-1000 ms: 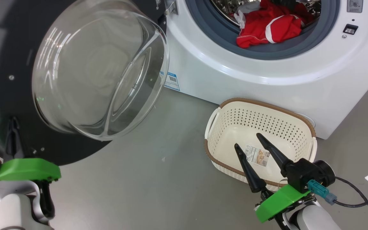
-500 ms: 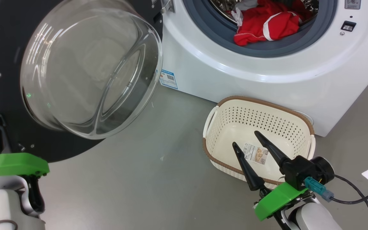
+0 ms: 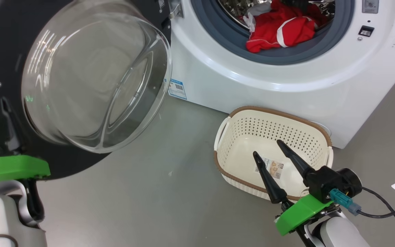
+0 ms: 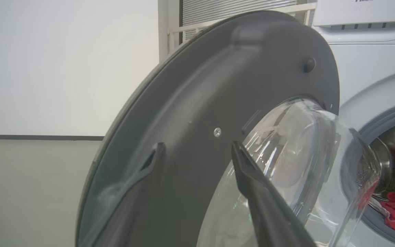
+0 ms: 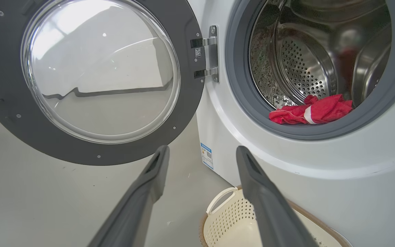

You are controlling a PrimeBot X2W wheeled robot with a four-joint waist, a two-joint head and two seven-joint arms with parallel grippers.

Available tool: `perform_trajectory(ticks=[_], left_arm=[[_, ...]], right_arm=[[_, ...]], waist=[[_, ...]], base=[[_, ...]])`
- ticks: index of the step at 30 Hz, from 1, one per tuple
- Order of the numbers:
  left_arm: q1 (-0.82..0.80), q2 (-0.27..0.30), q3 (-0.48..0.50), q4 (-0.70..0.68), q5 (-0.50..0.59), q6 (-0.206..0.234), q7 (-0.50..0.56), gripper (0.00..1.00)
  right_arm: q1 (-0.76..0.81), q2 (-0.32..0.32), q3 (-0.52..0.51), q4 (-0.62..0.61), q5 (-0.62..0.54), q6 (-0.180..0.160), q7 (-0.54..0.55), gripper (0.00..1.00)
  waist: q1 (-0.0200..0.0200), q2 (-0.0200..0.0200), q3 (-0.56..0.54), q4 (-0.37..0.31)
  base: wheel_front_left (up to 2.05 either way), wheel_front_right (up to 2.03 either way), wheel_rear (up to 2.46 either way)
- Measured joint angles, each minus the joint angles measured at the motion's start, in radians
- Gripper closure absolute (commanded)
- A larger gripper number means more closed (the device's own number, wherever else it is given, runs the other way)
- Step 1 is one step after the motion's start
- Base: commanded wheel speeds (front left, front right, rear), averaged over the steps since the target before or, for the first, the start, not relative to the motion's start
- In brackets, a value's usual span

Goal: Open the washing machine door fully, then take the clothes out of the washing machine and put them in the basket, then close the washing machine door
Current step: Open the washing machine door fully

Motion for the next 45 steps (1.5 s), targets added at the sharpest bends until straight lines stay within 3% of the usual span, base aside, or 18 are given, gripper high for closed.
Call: perform_trajectory(ticks=[4, 10, 20, 30, 45], left_arm=[[0.026, 0.000, -0.044, -0.100, -0.001, -0.001, 0.000, 0.00], [0.083, 0.002, -0.188, -0.240, -0.071, -0.003, -0.005, 0.00], [0.160, 0.006, -0.360, -0.309, -0.145, -0.018, -0.005, 0.00], [0.213, 0.009, -0.446, -0.312, -0.167, -0.034, 0.006, 0.00], [0.302, 0.026, -0.456, -0.309, -0.106, -0.017, 0.003, 0.00]], right_arm=[[0.000, 0.000, 0.000, 0.008, 0.002, 0.000, -0.013, 0.00], [-0.001, 0.000, -0.012, 0.027, 0.008, 0.000, -0.035, 0.00], [-0.019, 0.001, -0.056, 0.054, 0.038, 0.000, -0.057, 0.00], [-0.020, 0.002, -0.098, 0.053, 0.049, 0.000, -0.058, 0.00], [-0.020, 0.004, -0.181, -0.016, 0.025, 0.000, -0.066, 0.00]], waist=[[0.0000, 0.0000, -0.006, -0.019], [0.0000, 0.0000, -0.014, -0.064], [0.0000, 0.0000, -0.032, -0.159], [0.0000, 0.0000, -0.048, -0.263], [0.0000, 0.0000, -0.063, -0.413]], base=[[0.00, 0.00, 0.00], [0.00, 0.00, 0.00], [0.00, 0.00, 0.00], [0.00, 0.00, 0.00], [0.00, 0.00, 0.00]])
